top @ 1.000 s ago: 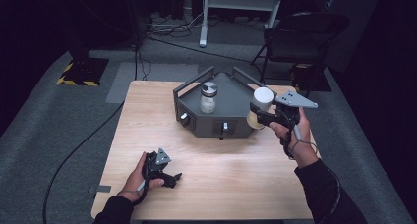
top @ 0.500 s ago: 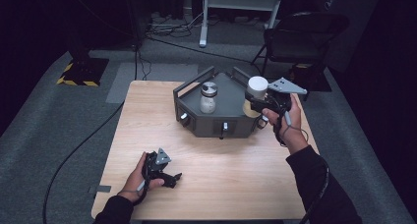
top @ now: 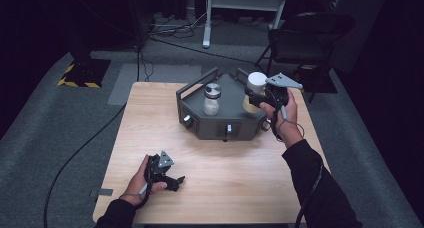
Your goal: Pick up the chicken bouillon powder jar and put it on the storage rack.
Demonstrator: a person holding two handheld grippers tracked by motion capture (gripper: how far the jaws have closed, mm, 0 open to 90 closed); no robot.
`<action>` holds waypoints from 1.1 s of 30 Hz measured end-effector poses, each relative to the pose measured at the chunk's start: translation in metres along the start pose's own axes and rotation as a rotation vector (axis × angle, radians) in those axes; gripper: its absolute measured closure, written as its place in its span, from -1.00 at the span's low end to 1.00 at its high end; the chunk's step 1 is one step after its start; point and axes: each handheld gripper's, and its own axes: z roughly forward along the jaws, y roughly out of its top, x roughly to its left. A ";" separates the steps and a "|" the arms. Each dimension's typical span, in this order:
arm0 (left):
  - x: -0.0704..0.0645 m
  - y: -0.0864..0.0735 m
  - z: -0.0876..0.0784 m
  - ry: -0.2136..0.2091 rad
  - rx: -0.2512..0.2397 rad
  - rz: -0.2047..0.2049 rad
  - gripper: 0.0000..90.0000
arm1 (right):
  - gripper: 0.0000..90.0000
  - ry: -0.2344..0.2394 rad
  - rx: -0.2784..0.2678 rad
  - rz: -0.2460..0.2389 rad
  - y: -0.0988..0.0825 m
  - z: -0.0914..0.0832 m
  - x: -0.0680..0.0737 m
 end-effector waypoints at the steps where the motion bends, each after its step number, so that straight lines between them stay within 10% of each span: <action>1: 0.000 0.000 0.000 0.000 0.000 0.000 -0.99 | -0.25 -0.002 0.000 0.004 0.000 0.002 0.000; 33: 0.000 0.000 0.000 -0.002 -0.001 0.000 -0.99 | -0.26 -0.007 0.040 0.013 -0.016 0.031 0.008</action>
